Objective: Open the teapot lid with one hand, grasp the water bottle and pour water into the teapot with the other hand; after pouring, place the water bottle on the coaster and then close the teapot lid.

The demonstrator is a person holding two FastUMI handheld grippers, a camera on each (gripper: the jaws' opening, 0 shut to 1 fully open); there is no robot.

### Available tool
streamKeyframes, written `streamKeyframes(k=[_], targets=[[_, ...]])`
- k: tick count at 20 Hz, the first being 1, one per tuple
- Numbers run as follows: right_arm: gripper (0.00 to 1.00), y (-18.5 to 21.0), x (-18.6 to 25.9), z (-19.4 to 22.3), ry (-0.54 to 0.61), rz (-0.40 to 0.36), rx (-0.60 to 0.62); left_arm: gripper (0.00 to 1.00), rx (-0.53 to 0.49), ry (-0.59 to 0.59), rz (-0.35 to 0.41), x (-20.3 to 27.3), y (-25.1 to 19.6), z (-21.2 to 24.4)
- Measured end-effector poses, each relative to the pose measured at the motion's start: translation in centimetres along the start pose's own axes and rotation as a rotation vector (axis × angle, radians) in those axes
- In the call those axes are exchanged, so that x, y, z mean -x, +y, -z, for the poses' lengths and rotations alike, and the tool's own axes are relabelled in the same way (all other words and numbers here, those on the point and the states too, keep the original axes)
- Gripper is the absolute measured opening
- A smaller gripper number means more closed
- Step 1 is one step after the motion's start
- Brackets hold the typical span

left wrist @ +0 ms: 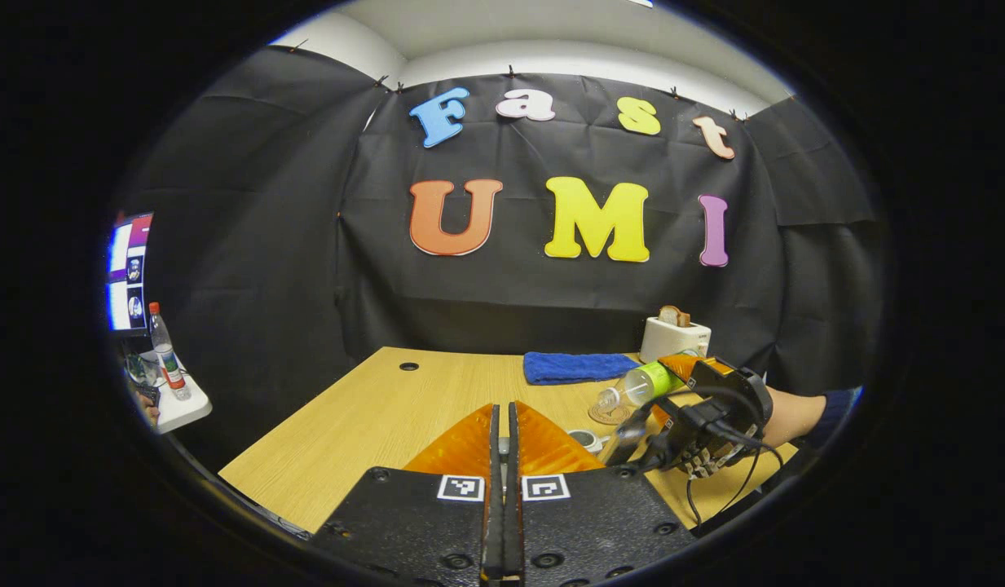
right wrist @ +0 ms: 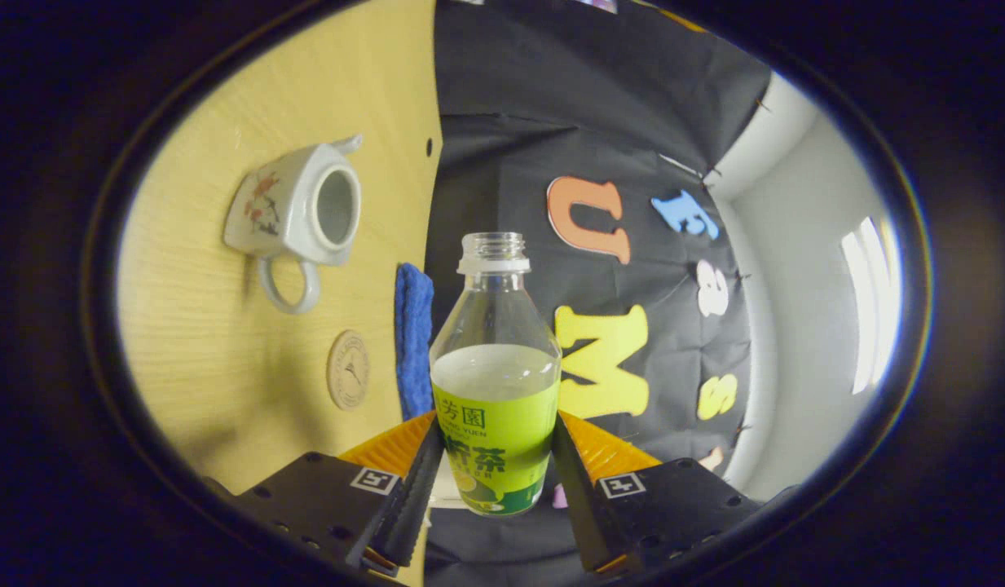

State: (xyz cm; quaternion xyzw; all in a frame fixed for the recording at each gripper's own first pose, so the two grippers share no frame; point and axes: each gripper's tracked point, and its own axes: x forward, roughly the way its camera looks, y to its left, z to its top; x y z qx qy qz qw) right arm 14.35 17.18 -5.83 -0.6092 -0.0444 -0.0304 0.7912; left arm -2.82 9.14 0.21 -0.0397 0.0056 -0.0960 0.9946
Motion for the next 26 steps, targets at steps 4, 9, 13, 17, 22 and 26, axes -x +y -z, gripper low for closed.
streamKeyframes(k=[4,9,13,17,22,26], targets=[[0.77,0.3,1.4,0.3,0.006,-0.131,-0.365,0.03,0.009,0.011,-0.002,-0.3,0.0,0.4],[0.77,-2.4,1.4,-0.2,-0.035,-0.165,-0.673,0.03,0.021,0.016,-0.01,-0.5,0.2,0.5],[0.74,-3.8,0.9,-0.6,-0.048,-0.201,-0.887,0.03,0.024,0.01,-0.006,-0.6,0.0,0.4],[0.74,-3.9,-1.2,0.0,-0.024,-0.25,-1.128,0.03,0.023,0.01,-0.003,-0.9,-0.1,0.5],[0.74,-0.5,-4.7,0.7,0.073,-0.356,-1.415,0.03,0.013,0.019,-0.011,-1.4,-0.4,1.0],[0.74,2.2,-8.8,1.4,0.13,-0.362,-1.441,0.03,-0.025,0.042,-0.017,-2.1,-0.8,1.9]])
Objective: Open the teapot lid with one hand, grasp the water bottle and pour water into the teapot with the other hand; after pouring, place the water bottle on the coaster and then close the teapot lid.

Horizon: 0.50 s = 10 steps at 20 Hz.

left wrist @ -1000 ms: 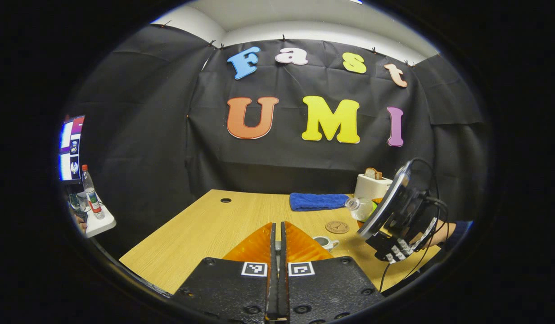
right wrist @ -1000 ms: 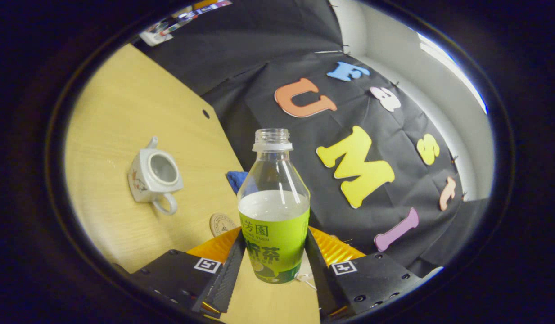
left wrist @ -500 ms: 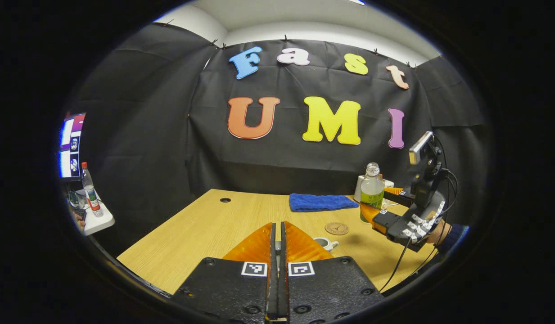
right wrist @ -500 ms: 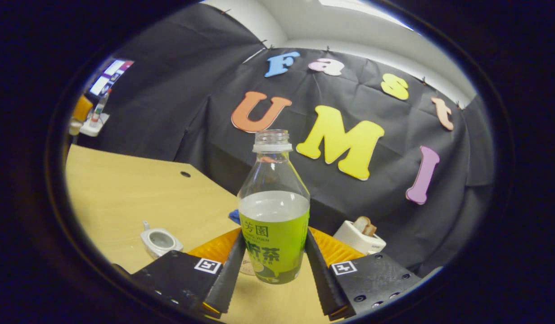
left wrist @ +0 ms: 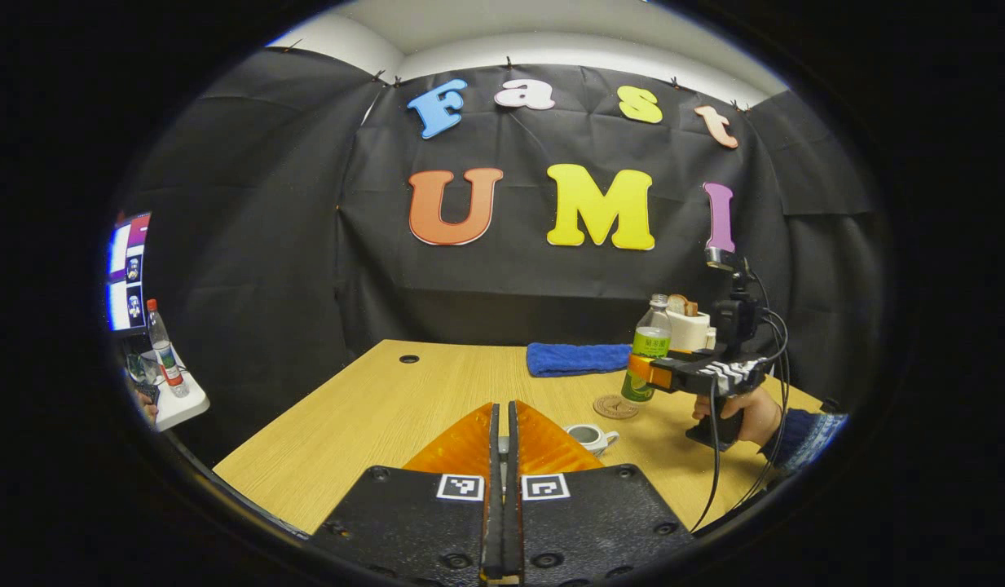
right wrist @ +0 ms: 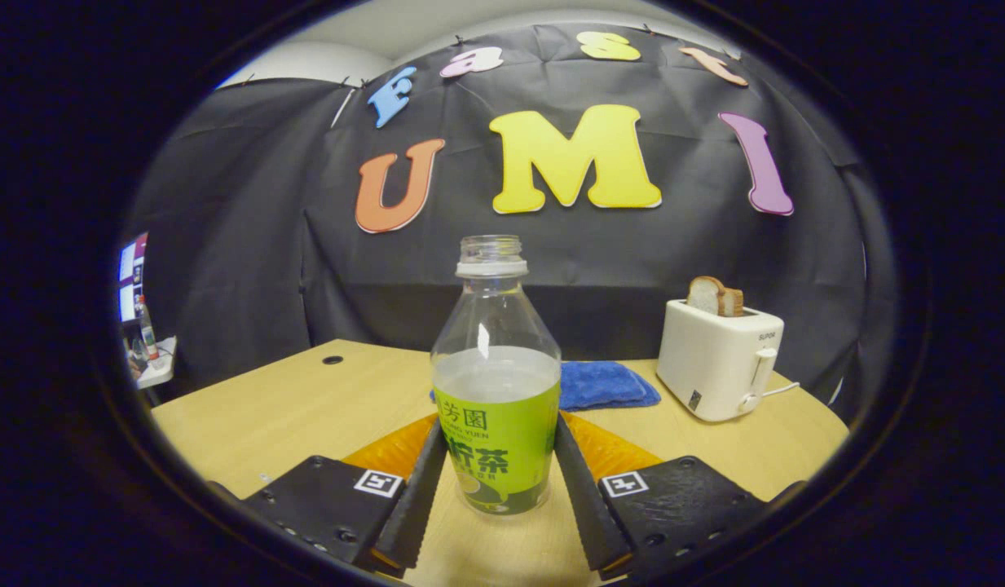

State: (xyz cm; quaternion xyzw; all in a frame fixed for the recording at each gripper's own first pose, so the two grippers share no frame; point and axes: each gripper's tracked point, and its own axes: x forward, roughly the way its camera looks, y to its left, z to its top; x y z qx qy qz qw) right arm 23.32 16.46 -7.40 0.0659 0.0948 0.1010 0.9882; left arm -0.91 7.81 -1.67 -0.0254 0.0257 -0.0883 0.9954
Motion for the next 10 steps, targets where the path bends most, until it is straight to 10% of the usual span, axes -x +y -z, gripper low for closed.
streamKeyframes(k=[10], targets=[[0.75,0.8,-3.6,2.9,0.044,-0.01,-0.008,0.03,-0.035,0.04,-0.015,-0.9,-0.5,1.3]])
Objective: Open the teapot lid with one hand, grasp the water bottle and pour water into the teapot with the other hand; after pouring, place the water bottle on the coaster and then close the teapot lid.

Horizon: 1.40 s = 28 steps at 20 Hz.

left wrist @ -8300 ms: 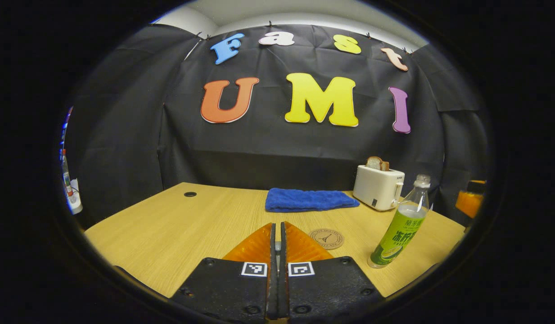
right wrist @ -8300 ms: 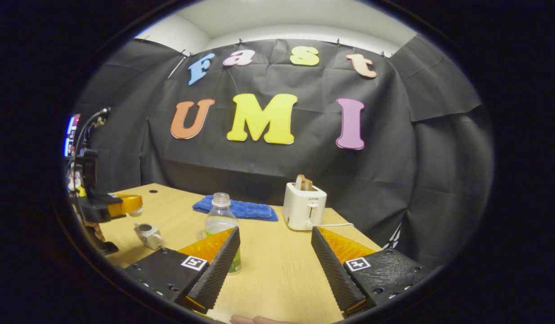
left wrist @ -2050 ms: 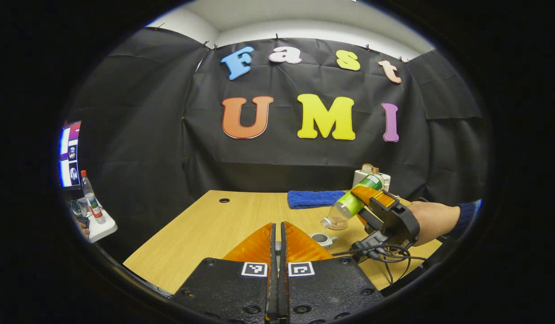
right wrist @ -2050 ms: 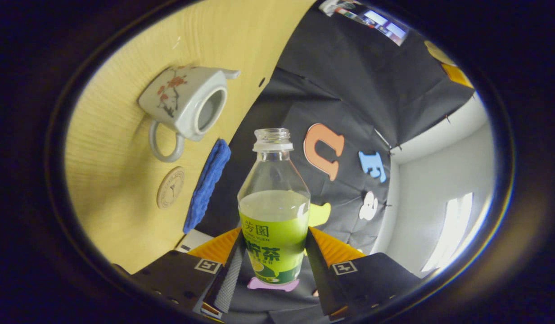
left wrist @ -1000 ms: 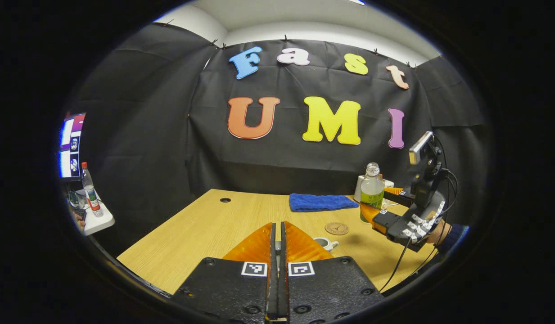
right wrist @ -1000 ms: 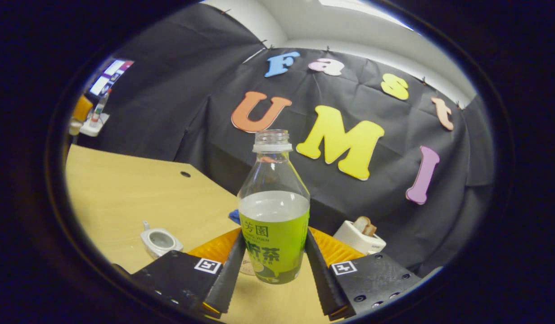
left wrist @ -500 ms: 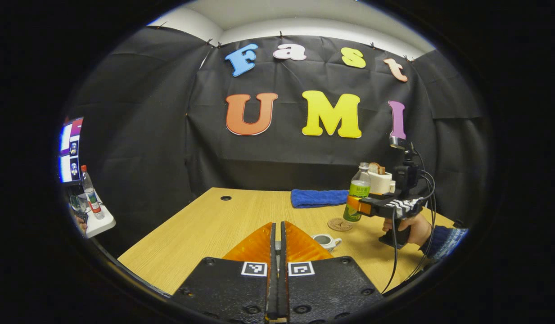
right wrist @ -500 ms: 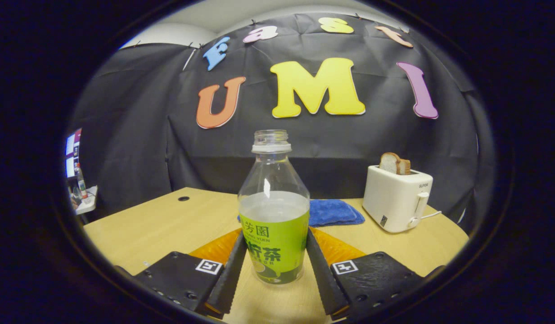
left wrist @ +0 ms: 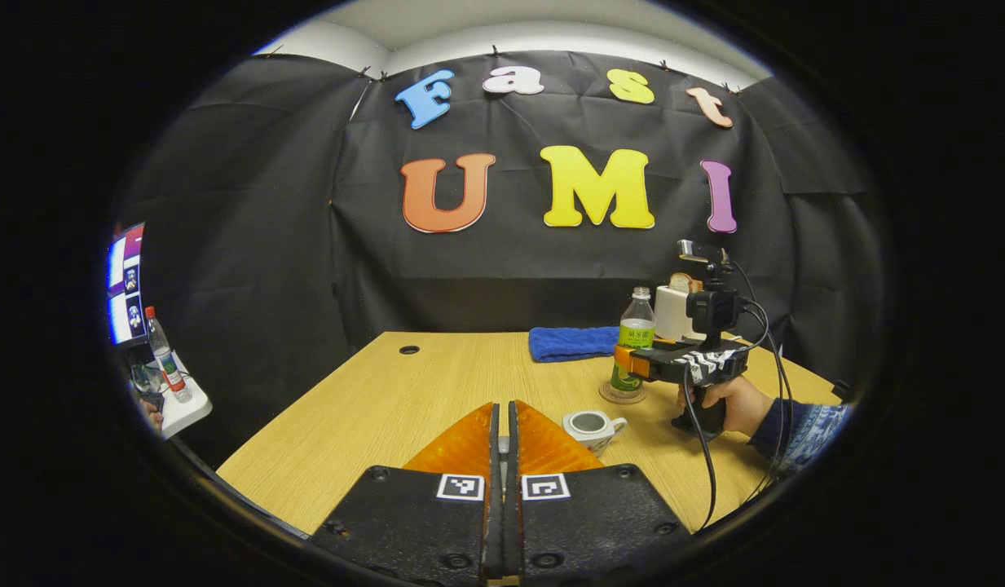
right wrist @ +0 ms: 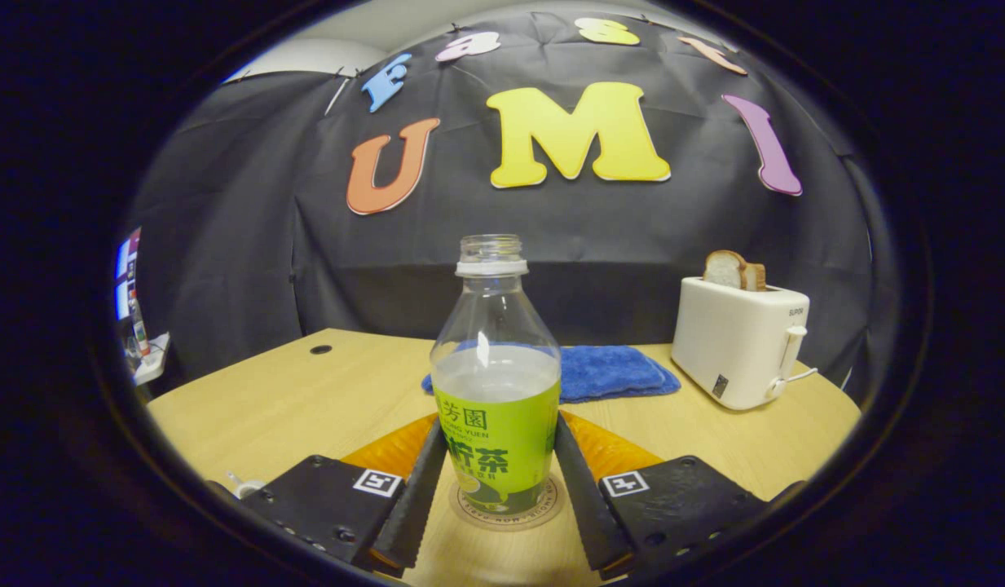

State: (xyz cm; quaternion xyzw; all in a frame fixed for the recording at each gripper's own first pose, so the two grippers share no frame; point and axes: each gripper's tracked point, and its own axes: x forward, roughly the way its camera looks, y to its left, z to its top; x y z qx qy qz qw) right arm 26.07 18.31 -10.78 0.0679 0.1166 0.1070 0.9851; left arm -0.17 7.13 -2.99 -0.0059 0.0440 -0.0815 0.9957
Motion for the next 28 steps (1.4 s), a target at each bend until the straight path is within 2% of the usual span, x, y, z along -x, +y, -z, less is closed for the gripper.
streamKeyframes(k=[4,5,6,8,9,13,15,18,21,23,26,28], targets=[[0.77,0.1,0.4,-0.1,-0.001,-0.013,-0.015,0.03,-0.001,0.001,0.001,-0.1,-0.1,0.0],[0.8,0.2,0.8,-0.1,0.0,-0.021,-0.025,0.03,-0.003,0.002,0.0,-0.1,-0.1,0.1],[0.92,0.1,1.2,-0.2,0.001,-0.024,-0.027,0.03,-0.008,0.004,-0.003,-0.1,0.0,0.1],[1.0,-0.2,2.6,-0.5,-0.013,-0.018,-0.018,0.03,-0.012,0.003,-0.003,-0.2,-0.1,0.1],[0.97,-0.4,3.3,-0.8,-0.028,-0.014,-0.003,0.03,-0.009,0.004,-0.002,-0.2,-0.2,0.1],[0.99,-1.6,8.0,-2.3,-0.108,0.008,0.052,0.03,-0.018,-0.005,0.003,-0.2,-1.0,-0.2],[0.96,-2.1,10.8,-2.7,-0.129,0.015,0.078,0.03,-0.022,-0.004,0.001,-0.2,-1.2,-0.1],[0.93,-3.9,15.6,-3.4,-0.156,0.059,0.097,0.03,-0.026,-0.016,-0.003,-0.1,-1.4,-0.5],[0.95,-6.5,20.0,-4.0,-0.188,0.104,0.126,0.03,-0.006,-0.017,0.019,-0.2,-2.0,-0.5],[0.94,-8.2,22.4,-3.3,-0.163,0.123,0.148,0.03,0.025,-0.024,0.021,0.0,-2.2,-0.9],[0.95,-10.4,25.2,-2.8,-0.149,0.127,0.113,0.03,0.047,-0.045,0.041,0.8,-2.9,-1.9],[0.94,-11.7,26.7,-2.6,-0.154,0.121,0.1,0.03,0.043,-0.074,0.015,1.6,-2.7,-2.8]])
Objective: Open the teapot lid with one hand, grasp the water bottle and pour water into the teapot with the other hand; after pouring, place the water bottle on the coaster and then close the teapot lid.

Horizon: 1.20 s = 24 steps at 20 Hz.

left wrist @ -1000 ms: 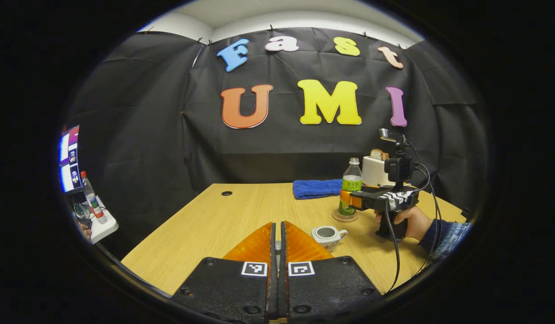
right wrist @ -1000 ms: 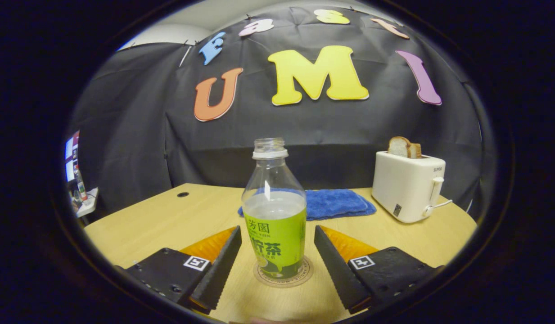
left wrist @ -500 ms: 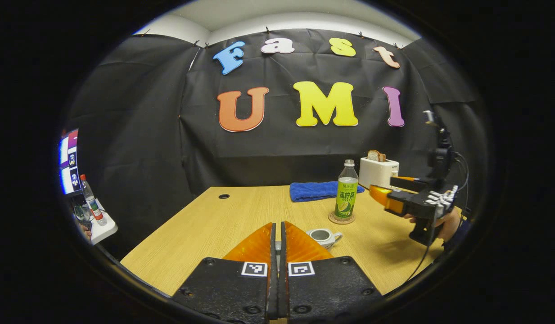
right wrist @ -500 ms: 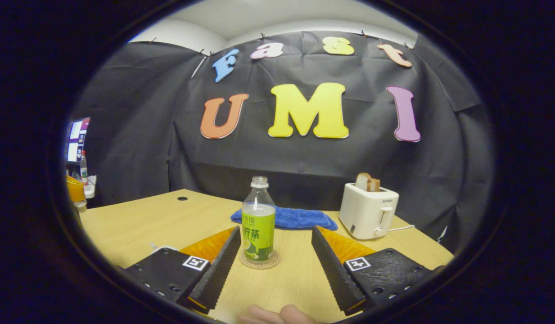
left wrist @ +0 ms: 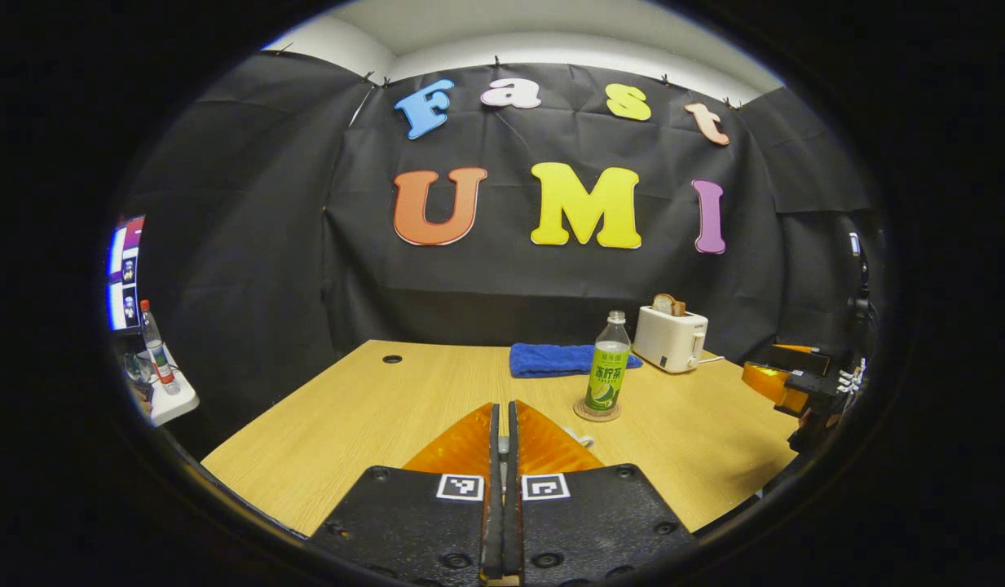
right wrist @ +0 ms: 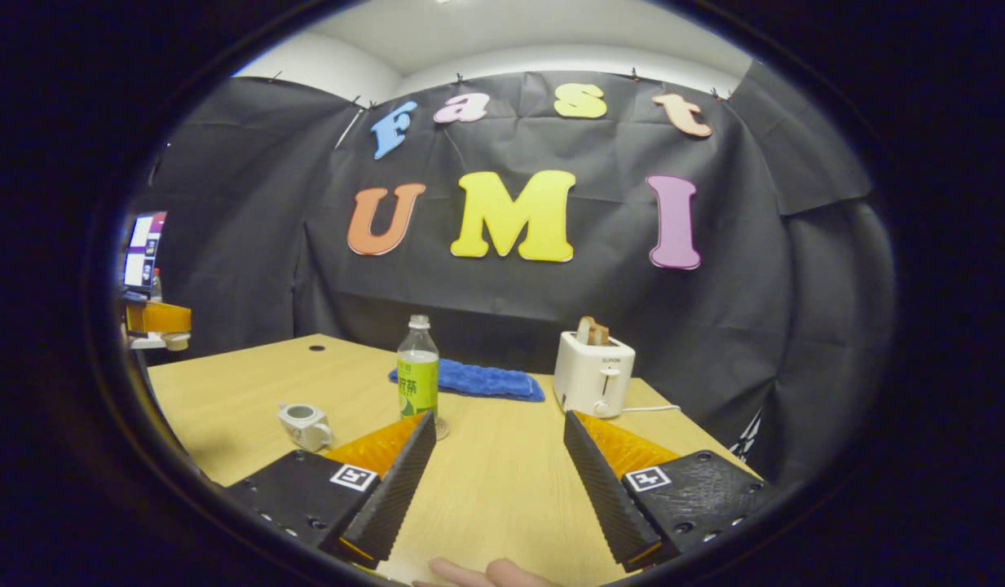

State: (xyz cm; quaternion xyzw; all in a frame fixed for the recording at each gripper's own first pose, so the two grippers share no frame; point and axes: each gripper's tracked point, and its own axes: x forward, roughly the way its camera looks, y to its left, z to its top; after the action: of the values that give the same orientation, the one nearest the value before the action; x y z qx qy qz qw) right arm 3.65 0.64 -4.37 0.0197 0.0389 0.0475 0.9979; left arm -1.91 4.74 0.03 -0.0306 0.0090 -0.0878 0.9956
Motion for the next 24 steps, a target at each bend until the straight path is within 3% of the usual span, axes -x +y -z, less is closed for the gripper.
streamKeyframes(k=[4,13,24], targets=[[0.96,-2.7,1.4,0.1,-0.015,-0.005,-0.037,0.03,-0.014,-0.068,0.003,0.0,-1.6,-2.1],[0.95,-4.7,1.5,-0.1,-0.004,-0.013,-0.055,0.03,-0.007,-0.036,0.053,-5.9,-4.2,-1.4],[0.95,-6.8,0.0,1.5,0.023,0.029,-0.062,0.03,0.084,-0.011,0.103,-14.2,-3.4,4.1]])
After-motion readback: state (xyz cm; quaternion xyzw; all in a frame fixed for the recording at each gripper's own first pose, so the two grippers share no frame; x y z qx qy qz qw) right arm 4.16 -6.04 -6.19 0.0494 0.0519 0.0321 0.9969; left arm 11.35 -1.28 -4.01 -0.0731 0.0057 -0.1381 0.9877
